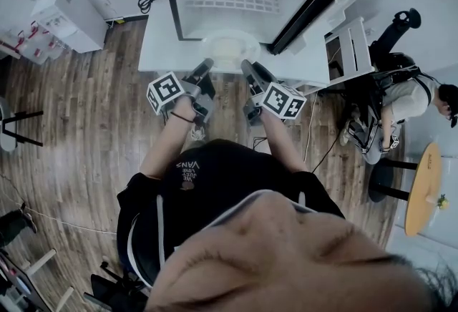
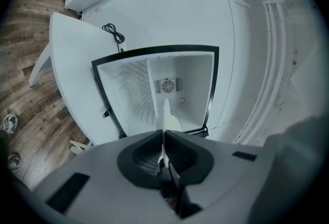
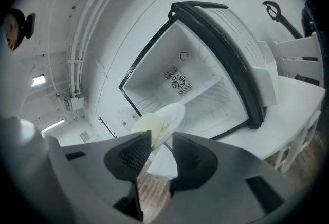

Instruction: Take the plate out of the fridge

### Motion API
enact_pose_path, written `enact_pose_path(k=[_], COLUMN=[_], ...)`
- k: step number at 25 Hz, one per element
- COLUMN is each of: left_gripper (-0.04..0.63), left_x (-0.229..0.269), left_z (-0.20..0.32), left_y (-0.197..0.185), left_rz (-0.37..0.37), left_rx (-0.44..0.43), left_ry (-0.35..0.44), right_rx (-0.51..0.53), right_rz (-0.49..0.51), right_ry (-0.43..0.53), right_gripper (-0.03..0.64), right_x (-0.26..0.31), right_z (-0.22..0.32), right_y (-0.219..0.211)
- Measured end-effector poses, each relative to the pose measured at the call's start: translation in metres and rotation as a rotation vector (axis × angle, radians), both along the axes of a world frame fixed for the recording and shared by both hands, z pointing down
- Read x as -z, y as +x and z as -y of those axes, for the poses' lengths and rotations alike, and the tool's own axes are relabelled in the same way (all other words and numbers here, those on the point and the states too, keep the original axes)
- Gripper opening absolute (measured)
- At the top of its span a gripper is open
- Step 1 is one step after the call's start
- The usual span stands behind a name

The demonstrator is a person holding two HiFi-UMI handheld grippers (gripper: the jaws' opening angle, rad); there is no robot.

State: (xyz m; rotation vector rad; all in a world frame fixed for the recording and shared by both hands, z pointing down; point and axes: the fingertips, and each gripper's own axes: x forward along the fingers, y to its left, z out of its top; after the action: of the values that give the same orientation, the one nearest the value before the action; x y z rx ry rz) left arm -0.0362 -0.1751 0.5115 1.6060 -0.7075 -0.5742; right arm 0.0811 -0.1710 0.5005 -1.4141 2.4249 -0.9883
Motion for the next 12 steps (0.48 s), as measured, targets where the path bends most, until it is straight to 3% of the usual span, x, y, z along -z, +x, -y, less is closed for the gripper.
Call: enact_pose_path(k=[12], left_gripper=[0.029], left_x=[0.002], left_z=[-0.019], left_y=[-0.003], left_rz=[-0.001], left_rx=[0.017], left_ry=[0.007], right_rx=[0.014], right_rz=[-0.002], right_ry=[0.012], right_gripper=[0.133], right_x=[0.002], right_z=[-0.017], right_y=[-0.003])
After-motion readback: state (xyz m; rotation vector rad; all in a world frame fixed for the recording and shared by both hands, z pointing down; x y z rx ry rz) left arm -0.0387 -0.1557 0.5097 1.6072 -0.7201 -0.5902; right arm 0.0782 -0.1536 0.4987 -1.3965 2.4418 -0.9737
